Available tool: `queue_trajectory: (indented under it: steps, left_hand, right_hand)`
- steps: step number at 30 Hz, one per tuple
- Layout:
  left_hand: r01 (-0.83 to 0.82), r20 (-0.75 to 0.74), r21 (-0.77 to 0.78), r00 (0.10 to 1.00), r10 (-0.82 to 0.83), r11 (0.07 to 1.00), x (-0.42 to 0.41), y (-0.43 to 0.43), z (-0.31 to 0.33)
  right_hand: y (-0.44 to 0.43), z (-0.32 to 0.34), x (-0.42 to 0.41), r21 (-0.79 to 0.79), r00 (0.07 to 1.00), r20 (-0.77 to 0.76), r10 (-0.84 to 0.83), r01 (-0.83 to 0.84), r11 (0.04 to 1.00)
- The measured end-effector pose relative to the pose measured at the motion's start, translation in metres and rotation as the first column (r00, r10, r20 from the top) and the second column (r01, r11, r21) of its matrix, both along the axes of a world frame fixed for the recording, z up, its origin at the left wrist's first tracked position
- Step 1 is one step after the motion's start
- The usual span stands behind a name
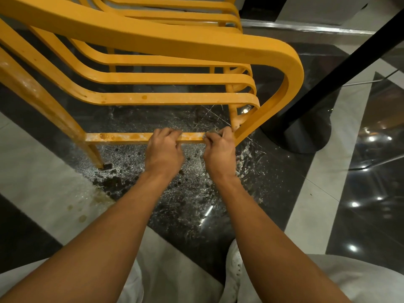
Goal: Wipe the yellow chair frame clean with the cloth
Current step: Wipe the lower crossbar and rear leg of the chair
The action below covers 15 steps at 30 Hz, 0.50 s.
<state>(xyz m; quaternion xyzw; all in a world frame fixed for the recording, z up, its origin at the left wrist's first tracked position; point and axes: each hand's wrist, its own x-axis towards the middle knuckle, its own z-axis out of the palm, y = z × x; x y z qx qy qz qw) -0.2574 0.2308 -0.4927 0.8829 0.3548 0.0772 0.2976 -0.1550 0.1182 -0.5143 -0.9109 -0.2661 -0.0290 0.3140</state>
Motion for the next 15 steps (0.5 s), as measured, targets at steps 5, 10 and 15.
queue_trajectory:
  steps: [5,10,15]
  left_hand:
    - [-0.018,-0.02,-0.056,1.0,0.017,0.998,0.002,0.004,0.002]
    - [0.002,-0.034,-0.108,0.999,-0.006,0.994,-0.001,0.007,0.01]
    - [0.023,-0.069,-0.168,0.997,-0.035,0.986,-0.007,0.014,0.017]
  right_hand:
    - [0.004,-0.001,0.006,0.022,0.987,-0.055,-0.153,0.154,0.988]
    - [-0.001,-0.001,0.002,0.013,0.997,-0.065,-0.036,0.037,0.999]
    - [0.006,0.005,-0.001,0.007,0.995,-0.062,-0.082,0.082,0.997]
